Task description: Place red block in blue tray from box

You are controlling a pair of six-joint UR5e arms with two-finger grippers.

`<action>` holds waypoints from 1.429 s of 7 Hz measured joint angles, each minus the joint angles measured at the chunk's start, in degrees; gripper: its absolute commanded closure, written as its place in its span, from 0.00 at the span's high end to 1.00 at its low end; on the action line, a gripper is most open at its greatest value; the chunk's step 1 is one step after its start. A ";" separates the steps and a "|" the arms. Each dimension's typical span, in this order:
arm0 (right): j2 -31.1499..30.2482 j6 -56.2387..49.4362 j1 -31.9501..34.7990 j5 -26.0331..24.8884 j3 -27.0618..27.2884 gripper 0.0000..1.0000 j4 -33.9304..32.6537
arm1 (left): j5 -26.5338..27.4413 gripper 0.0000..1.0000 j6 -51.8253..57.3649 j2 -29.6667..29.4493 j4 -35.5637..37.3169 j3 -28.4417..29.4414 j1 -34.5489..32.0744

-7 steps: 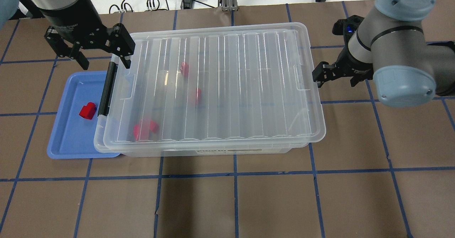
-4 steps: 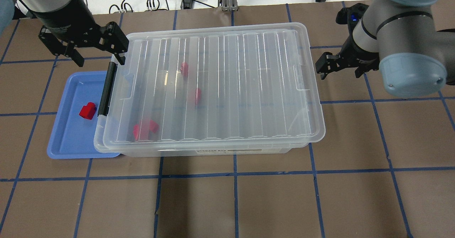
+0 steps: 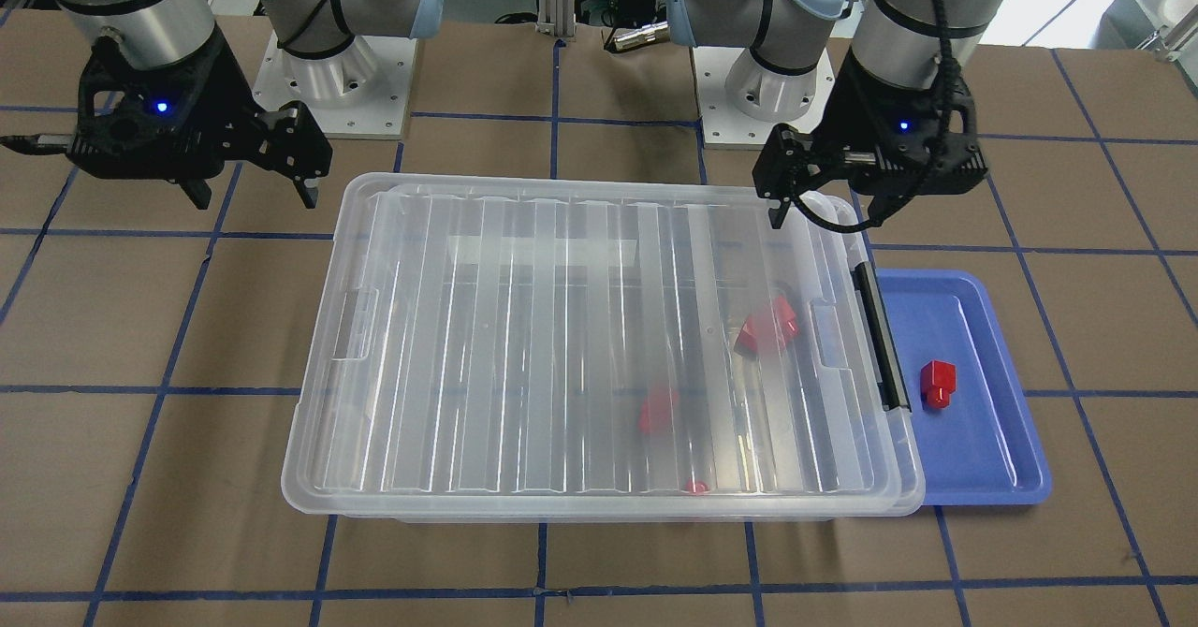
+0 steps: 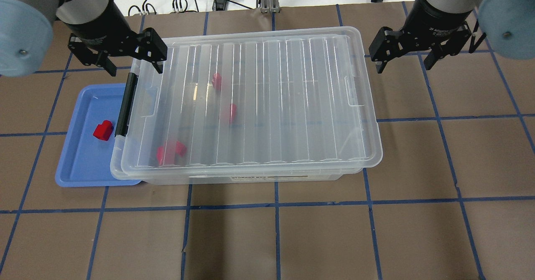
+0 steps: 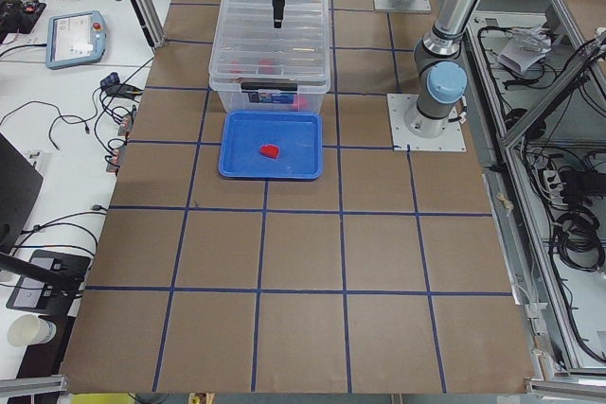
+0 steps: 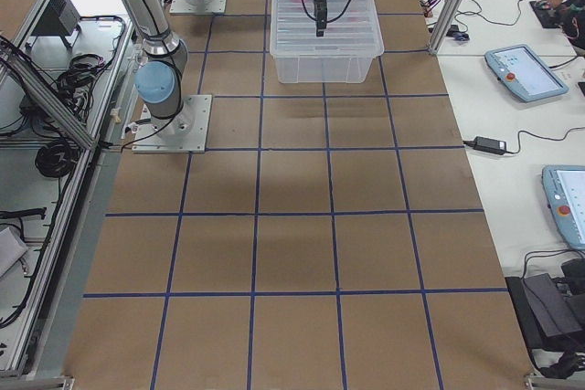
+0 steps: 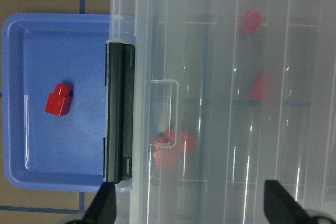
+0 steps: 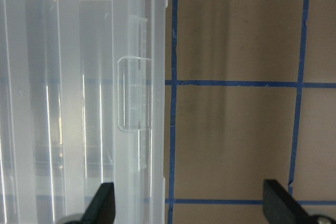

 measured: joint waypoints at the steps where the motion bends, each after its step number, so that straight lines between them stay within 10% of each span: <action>1: -0.01 1.33 0.61 0.04 0.04 1.00 0.96 | 0.01 1.00 -0.08 0.14 0.14 -0.05 -0.84; 10: 0.16 2.40 0.97 -0.04 -0.42 1.00 1.46 | 0.18 1.00 0.13 0.62 0.48 -0.45 -1.05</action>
